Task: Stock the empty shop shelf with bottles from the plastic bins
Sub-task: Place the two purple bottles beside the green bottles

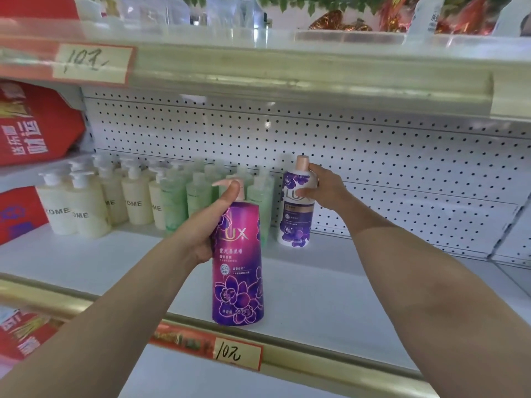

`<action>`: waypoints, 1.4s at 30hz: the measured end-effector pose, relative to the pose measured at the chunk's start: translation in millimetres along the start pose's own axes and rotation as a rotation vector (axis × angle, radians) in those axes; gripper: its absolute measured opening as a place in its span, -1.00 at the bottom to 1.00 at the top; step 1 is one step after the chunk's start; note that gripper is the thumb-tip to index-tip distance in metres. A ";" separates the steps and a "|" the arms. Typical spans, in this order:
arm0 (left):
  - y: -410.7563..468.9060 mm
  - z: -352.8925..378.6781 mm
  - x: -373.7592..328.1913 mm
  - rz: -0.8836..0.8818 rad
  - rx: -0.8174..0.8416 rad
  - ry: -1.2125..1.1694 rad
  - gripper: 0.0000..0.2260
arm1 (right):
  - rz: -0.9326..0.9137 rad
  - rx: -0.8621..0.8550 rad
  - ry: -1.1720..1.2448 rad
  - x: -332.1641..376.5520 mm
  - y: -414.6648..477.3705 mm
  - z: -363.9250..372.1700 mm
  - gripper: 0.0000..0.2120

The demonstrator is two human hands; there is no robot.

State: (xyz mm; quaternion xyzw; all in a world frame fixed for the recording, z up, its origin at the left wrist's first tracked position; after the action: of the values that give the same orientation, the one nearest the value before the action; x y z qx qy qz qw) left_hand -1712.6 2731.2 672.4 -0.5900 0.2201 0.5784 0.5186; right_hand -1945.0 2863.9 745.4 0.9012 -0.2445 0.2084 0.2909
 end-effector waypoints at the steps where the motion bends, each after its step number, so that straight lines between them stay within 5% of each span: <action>1: 0.4 0.5 -0.8 0.004 -0.002 -0.003 -0.25 | 0.003 0.005 0.009 -2.3 2.2 0.5 -0.37; 15: 1.8 16.2 -8.2 0.027 -0.024 -0.002 -0.30 | 0.038 -0.024 0.080 -9.8 4.8 6.0 -0.30; 19: 2.1 29.7 -12.1 0.023 -0.013 0.035 -0.16 | 0.117 -0.122 0.117 -6.9 -13.1 -1.2 -0.17; 22: 2.7 49.4 -14.7 0.023 0.019 0.045 -0.24 | 0.077 -0.230 0.196 17.3 -38.4 -18.7 -0.37; 26: 5.3 83.5 -22.3 0.092 0.064 0.039 -0.27 | -0.023 0.094 0.527 55.6 -80.7 -11.2 -0.56; 30: 9.1 115.2 -29.5 0.141 0.045 0.021 -0.28 | -0.029 0.308 0.515 61.6 -117.5 -2.9 -0.53; 37: 22.3 142.9 -41.9 0.275 -0.125 0.271 -0.55 | 0.018 0.159 0.517 25.3 -122.0 -21.2 -0.36; 42: 22.1 95.1 -67.4 0.657 -0.592 0.617 -0.42 | 0.110 -0.027 0.450 -21.8 -107.9 -37.7 -0.26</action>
State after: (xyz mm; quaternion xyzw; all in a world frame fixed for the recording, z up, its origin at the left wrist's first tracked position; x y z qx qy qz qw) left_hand -1790.6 2782.6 745.5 -0.7535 0.3628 0.5473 0.0330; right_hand -1910.5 2971.2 716.5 0.8133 -0.2250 0.4166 0.3382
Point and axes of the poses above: each hand's wrist, its own y-axis towards the middle knuckle, its own z-axis out of the palm, x = y × z, the point moved 8 cm from there along y, towards the middle knuckle, and after that the axes turned 12 degrees about -z, right-handed, at the moved point
